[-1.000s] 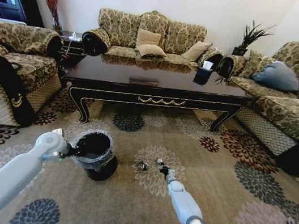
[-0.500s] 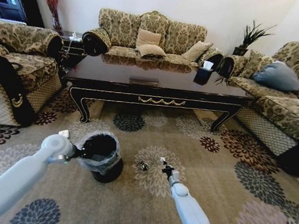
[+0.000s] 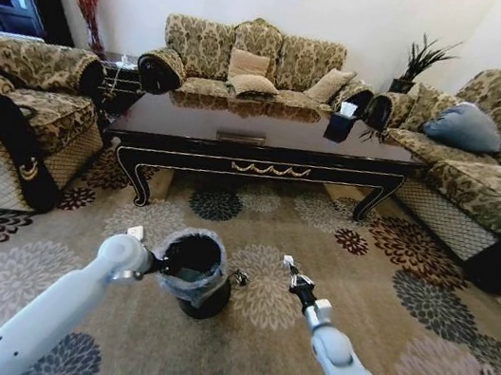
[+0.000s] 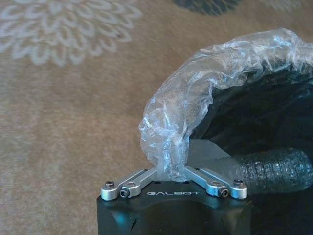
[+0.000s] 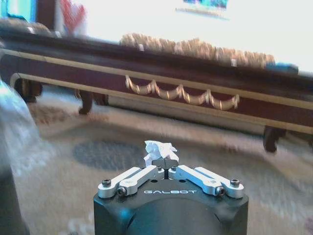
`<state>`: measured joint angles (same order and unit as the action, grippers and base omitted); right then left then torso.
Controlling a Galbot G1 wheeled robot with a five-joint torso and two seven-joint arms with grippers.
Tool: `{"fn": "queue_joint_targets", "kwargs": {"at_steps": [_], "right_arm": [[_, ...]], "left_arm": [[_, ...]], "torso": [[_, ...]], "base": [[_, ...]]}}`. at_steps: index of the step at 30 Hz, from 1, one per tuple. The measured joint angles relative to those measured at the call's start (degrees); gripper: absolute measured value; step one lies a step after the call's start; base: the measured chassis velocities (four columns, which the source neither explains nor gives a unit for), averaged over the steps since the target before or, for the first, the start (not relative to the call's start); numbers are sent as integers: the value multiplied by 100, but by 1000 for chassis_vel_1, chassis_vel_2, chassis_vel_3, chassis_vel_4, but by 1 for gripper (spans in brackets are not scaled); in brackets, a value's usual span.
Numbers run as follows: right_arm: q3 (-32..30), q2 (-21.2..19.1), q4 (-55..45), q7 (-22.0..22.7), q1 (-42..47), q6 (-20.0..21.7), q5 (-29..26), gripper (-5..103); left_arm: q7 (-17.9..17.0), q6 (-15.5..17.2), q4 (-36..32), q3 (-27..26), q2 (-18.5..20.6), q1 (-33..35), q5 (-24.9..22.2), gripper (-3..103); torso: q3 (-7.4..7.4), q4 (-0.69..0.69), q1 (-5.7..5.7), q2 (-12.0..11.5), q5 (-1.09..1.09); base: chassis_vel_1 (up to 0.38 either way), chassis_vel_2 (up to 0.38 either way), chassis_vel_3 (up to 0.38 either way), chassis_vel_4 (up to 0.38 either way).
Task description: Move to the front of the table and pick up the trash from the floor, then place it into the trash bin.
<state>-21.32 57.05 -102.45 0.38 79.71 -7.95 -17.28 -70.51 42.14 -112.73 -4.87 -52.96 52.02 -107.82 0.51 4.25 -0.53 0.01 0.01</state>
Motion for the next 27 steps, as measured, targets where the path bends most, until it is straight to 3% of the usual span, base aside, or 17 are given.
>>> {"fn": "queue_joint_targets", "kwargs": {"at_steps": [2,9,10,14,20,27], "right_arm": [[-82,-25,-191,0,114,0,29,0],[-645,-87,-1645,-7,1089,19,331,0],[-645,-87,-1645,-7,1089,19,331,0],[-741,134,-2222,-42,1796,-14,729,0],[-623,462,-2411,-111,2210,-115,1233,0],[-612,592,-2423,-122,2424,-182,1435,0]], "left_arm": [[-15,0,-23,119,-5,-46,15,0],[-177,-1,59,1397,-222,-1098,27,0],[-177,-1,59,1397,-222,-1098,27,0],[-211,0,123,2074,-467,-1510,6,0],[-292,0,201,2507,-776,-1674,83,0],[-304,0,237,2582,-900,-1680,156,0]], "torso": [[0,-2,0,0,0],[1,2,0,0,-1],[1,2,0,0,-1],[1,0,0,0,-1],[1,0,0,0,0],[1,0,0,0,-1]], "base": [[0,0,0,0],[0,0,0,0],[0,0,0,0],[0,0,0,0],[0,0,0,0],[0,0,0,0]]}}
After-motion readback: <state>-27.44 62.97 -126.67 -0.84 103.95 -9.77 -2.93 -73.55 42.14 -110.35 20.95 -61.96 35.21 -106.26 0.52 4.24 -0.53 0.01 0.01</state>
